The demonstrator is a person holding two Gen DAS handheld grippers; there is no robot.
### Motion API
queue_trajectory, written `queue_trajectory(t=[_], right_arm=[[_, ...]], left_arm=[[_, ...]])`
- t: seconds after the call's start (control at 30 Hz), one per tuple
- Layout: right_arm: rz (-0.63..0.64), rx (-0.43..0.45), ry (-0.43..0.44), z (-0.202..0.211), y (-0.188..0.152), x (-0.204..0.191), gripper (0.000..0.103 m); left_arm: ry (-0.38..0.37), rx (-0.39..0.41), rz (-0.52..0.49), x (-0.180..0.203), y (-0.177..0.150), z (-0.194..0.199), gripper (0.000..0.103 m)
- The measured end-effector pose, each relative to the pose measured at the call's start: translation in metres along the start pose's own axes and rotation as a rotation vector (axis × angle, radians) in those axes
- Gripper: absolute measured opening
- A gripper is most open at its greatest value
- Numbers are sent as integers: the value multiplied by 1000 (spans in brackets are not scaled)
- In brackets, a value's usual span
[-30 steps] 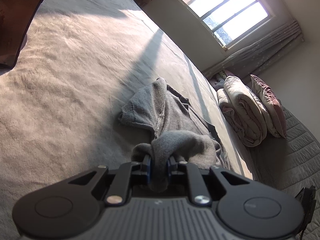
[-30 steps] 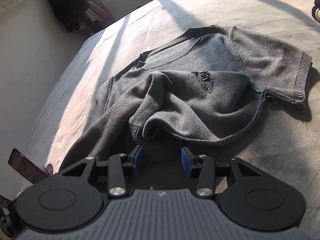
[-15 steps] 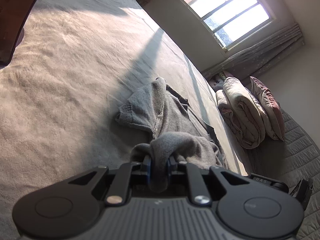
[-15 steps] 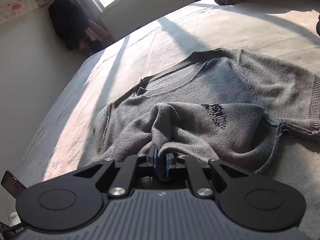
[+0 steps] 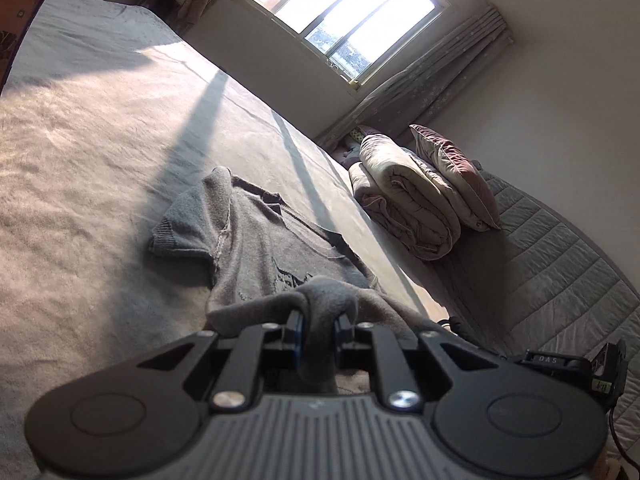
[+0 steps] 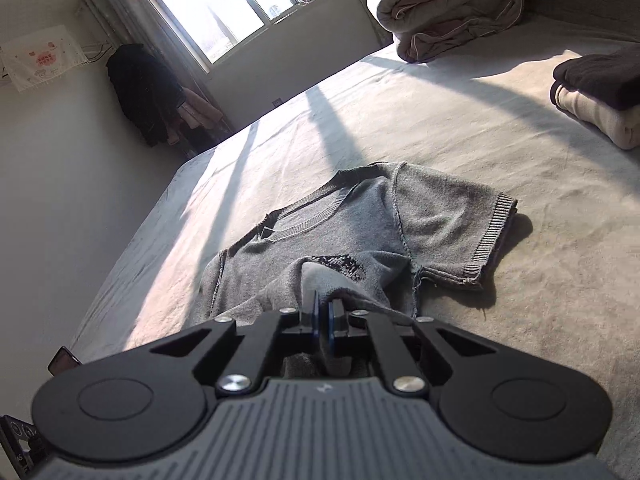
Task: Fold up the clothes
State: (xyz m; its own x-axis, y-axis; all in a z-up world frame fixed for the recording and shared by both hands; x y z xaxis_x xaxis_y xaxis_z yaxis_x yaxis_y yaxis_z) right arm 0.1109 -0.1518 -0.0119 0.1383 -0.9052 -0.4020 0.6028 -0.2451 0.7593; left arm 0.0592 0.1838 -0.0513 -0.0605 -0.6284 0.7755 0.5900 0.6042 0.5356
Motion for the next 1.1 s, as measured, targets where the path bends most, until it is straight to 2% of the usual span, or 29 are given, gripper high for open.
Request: queue_trajectory(t=[0.1, 0.33, 0.5, 0.57, 0.67, 0.77, 0.87, 0.93, 0.97, 1.1], right_arm=[[-5, 12, 7, 20, -5, 6, 6], [-71, 67, 35, 49, -8, 33, 6], [-140, 67, 11, 40, -12, 62, 6], [-149, 58, -32, 33, -12, 74, 6], [-170, 34, -84, 22, -15, 91, 7], [-205, 4, -97, 14, -22, 102, 16], [-218, -39, -82, 11, -31, 103, 18], [-207, -65, -74, 12, -38, 100, 38], [-199, -69, -74, 13, -41, 98, 56], [-100, -99, -76, 21, -53, 86, 59]], left_arm=[[-31, -42, -26, 5, -12, 13, 14], [39, -103, -18, -15, -21, 26, 14], [105, -147, -3, -32, -24, 28, 15], [128, -158, 31, -40, -22, 23, 18], [106, -171, 101, -48, -17, 21, 34], [104, -177, 151, -56, -14, 22, 41], [104, -187, 190, -64, -12, 24, 46], [107, -205, 172, -64, -16, 26, 48], [110, -217, 154, -63, -20, 27, 50], [129, -278, 57, -57, -36, 28, 53]])
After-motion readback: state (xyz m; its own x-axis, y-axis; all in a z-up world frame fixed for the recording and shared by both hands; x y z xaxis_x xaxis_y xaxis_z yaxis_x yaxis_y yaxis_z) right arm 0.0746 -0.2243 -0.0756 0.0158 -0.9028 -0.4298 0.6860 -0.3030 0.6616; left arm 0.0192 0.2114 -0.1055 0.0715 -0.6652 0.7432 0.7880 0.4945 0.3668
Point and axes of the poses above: each gripper's, at about its wrist camera, not at the fingertips, and z roughly against the way its jaws point, x to its right, y to its top, the point moved 8 cm from there along -z, roughly the way its jaws point, and after that the axes turned 11 degrees about z, right-handed, at the moved point
